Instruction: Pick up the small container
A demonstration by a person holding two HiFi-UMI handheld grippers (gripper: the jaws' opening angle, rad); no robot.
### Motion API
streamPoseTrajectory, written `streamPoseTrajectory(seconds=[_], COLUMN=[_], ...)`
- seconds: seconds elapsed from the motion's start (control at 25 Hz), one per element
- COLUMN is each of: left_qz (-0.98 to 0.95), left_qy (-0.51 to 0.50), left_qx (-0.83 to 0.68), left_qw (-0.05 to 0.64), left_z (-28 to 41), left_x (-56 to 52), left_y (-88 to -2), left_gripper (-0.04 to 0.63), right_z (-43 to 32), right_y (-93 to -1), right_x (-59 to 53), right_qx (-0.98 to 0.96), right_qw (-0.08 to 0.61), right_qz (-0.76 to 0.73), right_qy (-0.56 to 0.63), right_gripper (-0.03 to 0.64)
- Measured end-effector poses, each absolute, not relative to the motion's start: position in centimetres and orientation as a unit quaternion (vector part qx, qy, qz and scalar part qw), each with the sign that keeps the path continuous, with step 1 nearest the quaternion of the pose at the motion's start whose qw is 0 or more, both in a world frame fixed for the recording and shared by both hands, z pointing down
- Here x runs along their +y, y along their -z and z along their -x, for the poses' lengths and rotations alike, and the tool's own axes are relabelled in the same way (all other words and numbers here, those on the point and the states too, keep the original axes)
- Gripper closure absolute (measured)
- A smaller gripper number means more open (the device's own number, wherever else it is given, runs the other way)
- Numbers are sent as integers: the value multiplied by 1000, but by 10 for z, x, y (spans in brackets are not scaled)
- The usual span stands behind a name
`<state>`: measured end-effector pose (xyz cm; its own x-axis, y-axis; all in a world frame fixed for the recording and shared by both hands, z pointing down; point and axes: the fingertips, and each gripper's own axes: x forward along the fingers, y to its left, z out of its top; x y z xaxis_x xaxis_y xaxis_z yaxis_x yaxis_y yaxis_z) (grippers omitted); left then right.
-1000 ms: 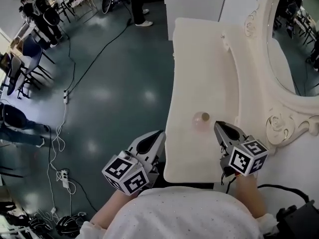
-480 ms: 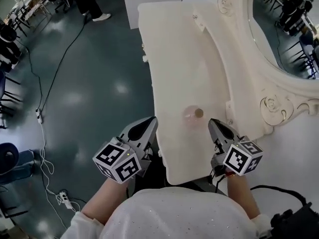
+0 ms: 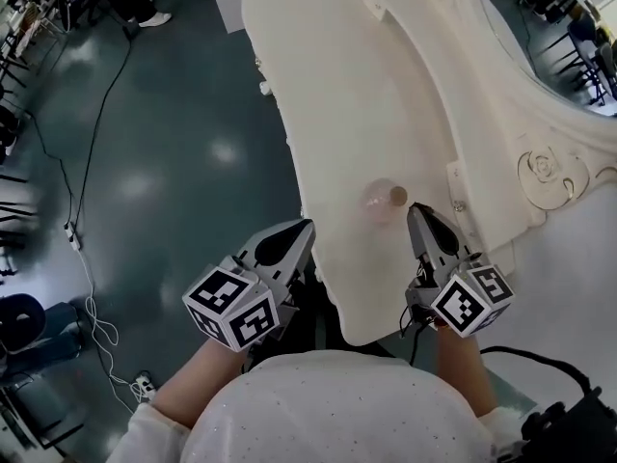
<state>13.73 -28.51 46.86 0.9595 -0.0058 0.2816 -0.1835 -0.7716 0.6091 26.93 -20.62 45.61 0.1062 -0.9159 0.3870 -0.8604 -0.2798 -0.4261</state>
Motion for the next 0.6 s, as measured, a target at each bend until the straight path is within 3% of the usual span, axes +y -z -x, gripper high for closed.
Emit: streamPoseTrajectory(seconds=[0.2,0.36,0.52,0.6], left_qz=[-930,-926,-925,-924], left_qy=[-151,-155,-155,-155], left_qx=[-29,-27,-29,-30], left_qw=[334,343,346,348], left_z=[-134,-133,-135,-137], left_x=[-272,-272,-277,-277], left_y=[-474,-478,-479,-480], left_gripper=[600,600,600,600], right_z=[-278,-274,-261,-259], right_y=[-436,-438,-443,-447], right_x=[-219,-227,-235,-237], right_qx=[608,618,646,652], right_qw=[82,63,50,39], right_qz=[751,746,725,721], right_qy=[243,237,234,231], right_gripper=[614,604,459,425])
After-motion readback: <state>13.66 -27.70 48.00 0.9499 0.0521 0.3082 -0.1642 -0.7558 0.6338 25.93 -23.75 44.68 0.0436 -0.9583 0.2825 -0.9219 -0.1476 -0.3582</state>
